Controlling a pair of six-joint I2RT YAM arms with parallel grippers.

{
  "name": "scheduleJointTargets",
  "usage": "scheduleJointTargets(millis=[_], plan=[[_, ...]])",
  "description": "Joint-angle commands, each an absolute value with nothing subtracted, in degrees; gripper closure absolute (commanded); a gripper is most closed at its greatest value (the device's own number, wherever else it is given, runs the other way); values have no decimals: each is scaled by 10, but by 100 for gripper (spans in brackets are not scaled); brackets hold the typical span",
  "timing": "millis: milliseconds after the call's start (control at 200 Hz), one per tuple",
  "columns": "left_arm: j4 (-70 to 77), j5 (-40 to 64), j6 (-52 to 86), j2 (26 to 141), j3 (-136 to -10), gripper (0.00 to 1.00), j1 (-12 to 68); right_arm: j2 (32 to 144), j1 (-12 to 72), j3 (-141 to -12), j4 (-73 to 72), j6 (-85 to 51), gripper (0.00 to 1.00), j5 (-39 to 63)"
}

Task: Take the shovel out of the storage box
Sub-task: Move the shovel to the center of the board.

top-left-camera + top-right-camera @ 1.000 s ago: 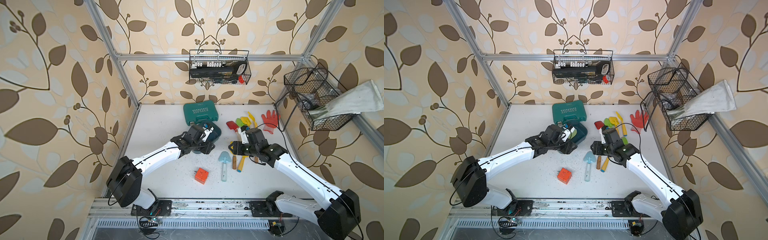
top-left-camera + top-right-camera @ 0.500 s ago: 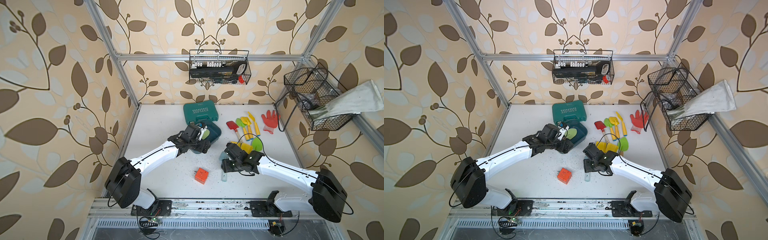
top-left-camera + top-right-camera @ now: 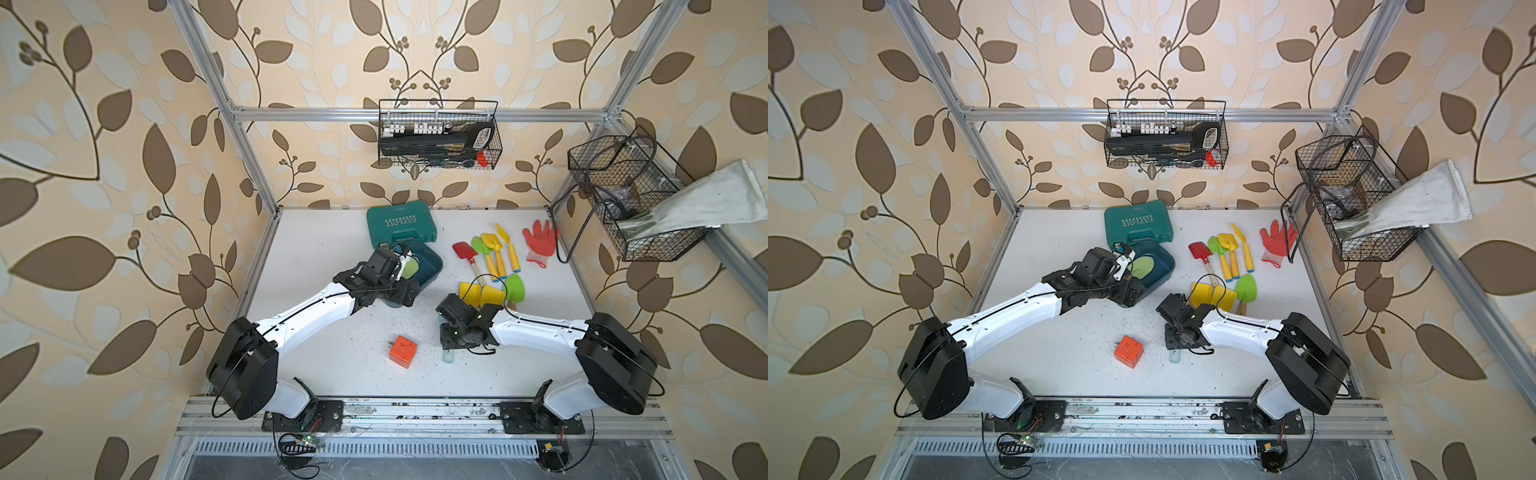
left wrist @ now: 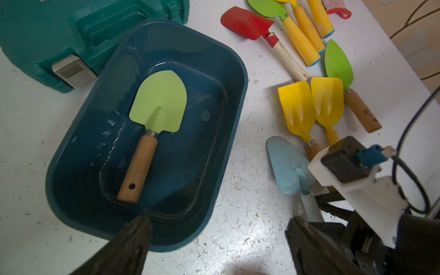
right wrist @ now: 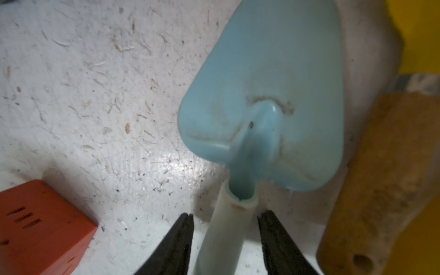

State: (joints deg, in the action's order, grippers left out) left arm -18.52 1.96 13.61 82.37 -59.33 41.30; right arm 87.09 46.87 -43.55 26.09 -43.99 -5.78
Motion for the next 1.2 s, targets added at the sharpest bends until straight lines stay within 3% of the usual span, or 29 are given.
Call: scheduleJointTargets(millis=[0,230,535,945,1195], plan=[[-186,18,133,802,-596,6,413,887,472,-440,245,-448,58,-62],[-188,17,132,806,-597,6,413,906,472,-483,275,-440,84,-101],[-183,15,130,804,-592,8,413,946,426,-556,294,-433,87,-118],[-185,16,131,796,-591,8,413,988,374,-580,286,-446,83,-115],[-190,-5,130,801,-592,10,413,976,367,-577,277,-441,60,-107]])
